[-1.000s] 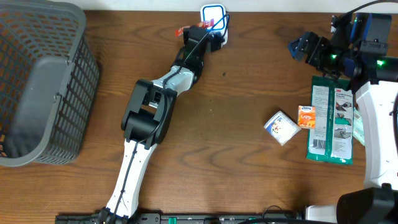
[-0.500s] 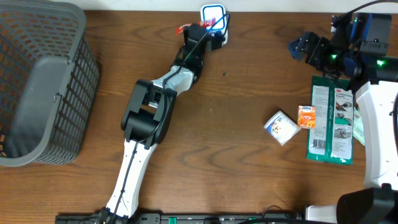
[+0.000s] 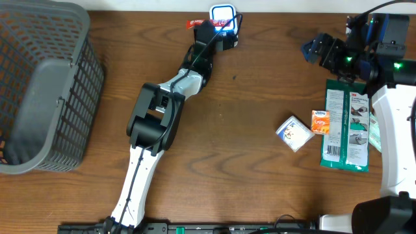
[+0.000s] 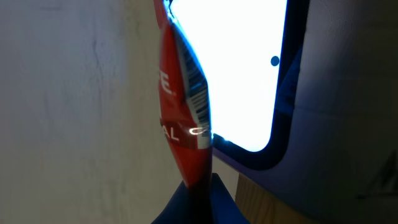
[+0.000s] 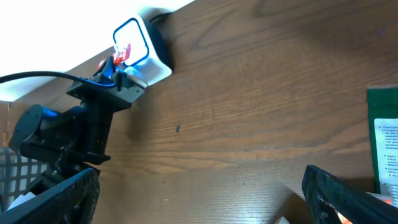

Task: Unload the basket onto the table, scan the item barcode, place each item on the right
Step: 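Hold the red tube barcode in front of the white scanner with left gripper, then lower the red tube onto the table center and open the left gripper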

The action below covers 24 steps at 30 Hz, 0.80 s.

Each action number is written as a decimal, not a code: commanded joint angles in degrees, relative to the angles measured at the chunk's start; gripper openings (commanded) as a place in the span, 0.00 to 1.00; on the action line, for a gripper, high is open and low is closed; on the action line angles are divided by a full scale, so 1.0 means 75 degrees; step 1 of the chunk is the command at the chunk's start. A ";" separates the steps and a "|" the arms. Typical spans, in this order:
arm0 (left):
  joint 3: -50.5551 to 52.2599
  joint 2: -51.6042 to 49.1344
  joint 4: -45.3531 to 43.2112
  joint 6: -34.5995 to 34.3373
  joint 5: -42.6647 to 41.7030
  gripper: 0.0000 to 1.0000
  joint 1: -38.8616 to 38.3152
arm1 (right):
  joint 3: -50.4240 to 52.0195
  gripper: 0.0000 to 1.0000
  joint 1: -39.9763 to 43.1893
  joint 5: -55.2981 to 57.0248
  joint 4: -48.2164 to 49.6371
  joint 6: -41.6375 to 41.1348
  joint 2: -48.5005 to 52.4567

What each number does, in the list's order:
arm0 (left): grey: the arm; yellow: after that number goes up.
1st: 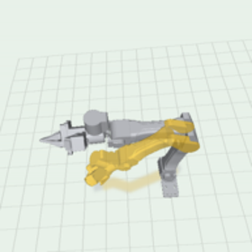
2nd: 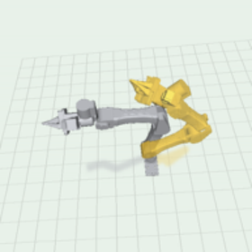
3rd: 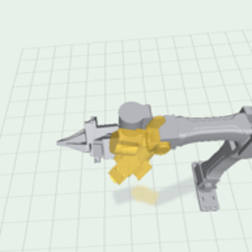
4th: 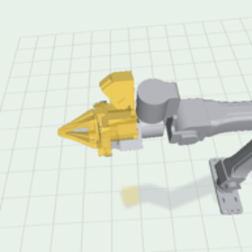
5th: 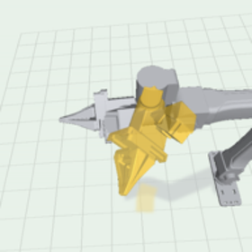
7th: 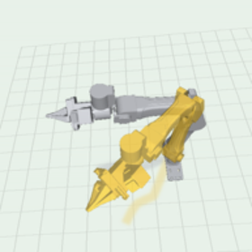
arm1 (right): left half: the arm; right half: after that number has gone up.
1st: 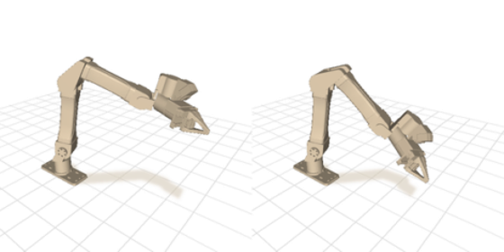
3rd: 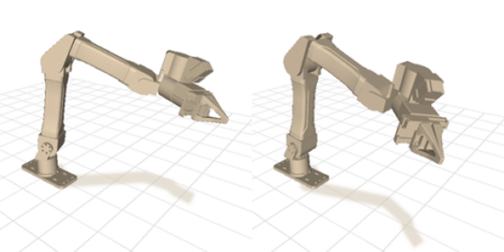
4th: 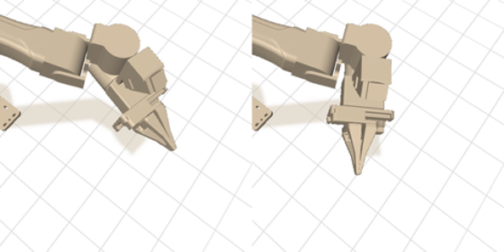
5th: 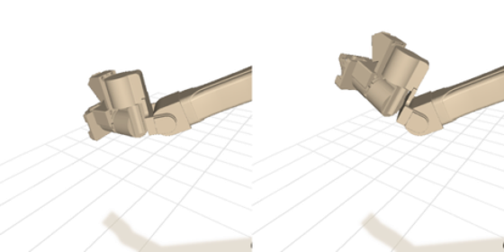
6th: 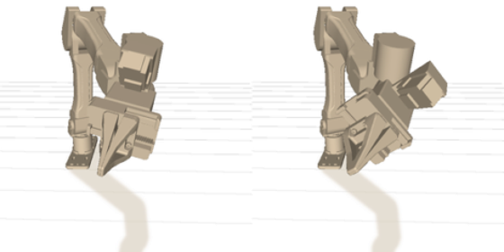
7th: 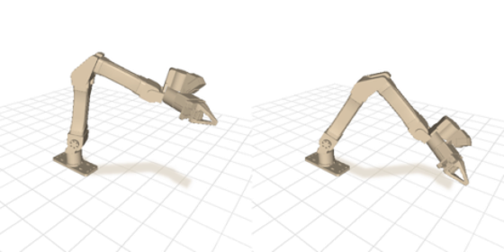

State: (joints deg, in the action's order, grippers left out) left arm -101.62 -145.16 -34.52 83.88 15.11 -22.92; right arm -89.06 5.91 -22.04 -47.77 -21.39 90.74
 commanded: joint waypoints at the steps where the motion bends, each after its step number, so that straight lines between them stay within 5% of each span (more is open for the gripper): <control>1: -0.0105 -0.0064 -0.0070 -0.0020 -0.0122 0.07 0.0012 | -0.0012 0.99 0.0012 0.0023 -0.0006 0.0117 -0.0070; 13: -0.0699 0.0825 -0.0248 -0.2352 0.1294 0.07 -0.0178 | -0.0012 0.99 0.0012 0.0023 -0.0006 0.0114 -0.0070; 17: -0.0699 0.2095 0.1693 -0.3972 0.1326 0.07 -0.0481 | -0.0012 0.99 0.0012 0.0023 -0.0006 0.0117 -0.0070; 24: -0.0697 0.4494 0.6904 -0.8323 0.0440 0.10 -0.1122 | -0.0009 0.99 0.0012 0.0023 -0.0006 0.0117 -0.0070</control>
State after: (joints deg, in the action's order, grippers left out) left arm -105.49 -118.72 9.06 42.22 23.07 -29.65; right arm -89.06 5.91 -22.04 -47.77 -21.37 90.74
